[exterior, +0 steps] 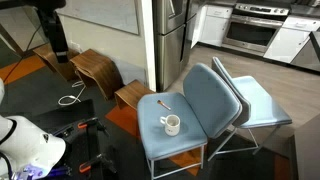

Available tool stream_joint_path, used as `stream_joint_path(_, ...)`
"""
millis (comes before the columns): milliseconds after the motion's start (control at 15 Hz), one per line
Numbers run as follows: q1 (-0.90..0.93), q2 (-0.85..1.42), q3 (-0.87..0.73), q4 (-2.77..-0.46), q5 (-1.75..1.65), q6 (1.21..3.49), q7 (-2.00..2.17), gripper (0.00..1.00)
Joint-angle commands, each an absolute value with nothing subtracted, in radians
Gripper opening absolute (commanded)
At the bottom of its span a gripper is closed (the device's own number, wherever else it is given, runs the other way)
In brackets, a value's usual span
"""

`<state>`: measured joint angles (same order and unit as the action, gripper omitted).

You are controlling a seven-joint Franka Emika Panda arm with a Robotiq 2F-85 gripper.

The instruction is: Place the orange marker in the white mug

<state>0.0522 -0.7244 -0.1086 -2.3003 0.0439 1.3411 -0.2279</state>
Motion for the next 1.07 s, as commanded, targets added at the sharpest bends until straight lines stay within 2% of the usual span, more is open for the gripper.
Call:
stream_joint_path(0,0.041,-0.722,-0.101,-2.298,0.048,1.339,-0.233,1.0)
stream_joint_path(333,0.041,-0.722,-0.101,-2.298,0.048,1.339,-0.233,1.0)
stream_joint_path(533,0.036,-0.645,-0.098,-2.272,0.103,1.377,-0.182,1.0)
stream_joint_path(1000,0.042,-0.264,0.006,-2.2,0.346,1.711,0.062,1.0)
